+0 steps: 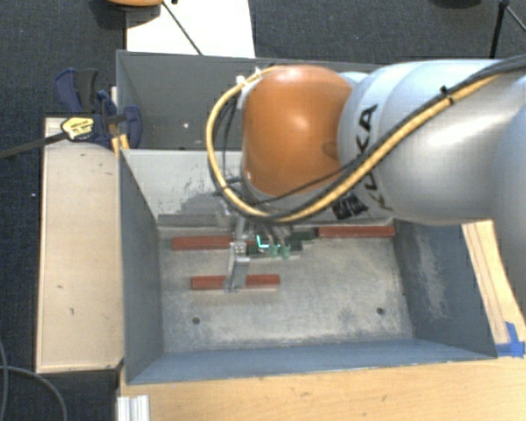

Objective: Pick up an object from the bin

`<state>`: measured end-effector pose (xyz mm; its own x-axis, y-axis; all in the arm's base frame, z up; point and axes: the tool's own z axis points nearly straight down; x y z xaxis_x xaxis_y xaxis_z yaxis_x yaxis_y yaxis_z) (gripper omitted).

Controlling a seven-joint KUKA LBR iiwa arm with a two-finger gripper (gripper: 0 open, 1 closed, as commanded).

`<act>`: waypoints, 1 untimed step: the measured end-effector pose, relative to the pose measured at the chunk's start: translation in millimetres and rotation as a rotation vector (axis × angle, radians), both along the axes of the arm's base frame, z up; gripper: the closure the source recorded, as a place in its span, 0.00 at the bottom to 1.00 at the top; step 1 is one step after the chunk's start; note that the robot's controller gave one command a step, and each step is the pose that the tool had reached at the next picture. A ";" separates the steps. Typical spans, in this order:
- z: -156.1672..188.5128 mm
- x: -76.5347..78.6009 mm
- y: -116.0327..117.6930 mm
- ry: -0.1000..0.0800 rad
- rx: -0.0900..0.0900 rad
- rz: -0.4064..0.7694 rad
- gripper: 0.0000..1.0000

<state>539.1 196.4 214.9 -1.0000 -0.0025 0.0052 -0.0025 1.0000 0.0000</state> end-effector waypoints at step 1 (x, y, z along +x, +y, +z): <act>4.0 1.9 -0.9 -0.007 0.001 -0.004 0.00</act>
Offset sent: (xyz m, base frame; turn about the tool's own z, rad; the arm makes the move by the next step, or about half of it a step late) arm 0.0361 -0.0139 -0.1264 0.0149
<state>541.0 195.4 218.9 -1.0000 0.0018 -0.0021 0.0018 1.0000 0.0013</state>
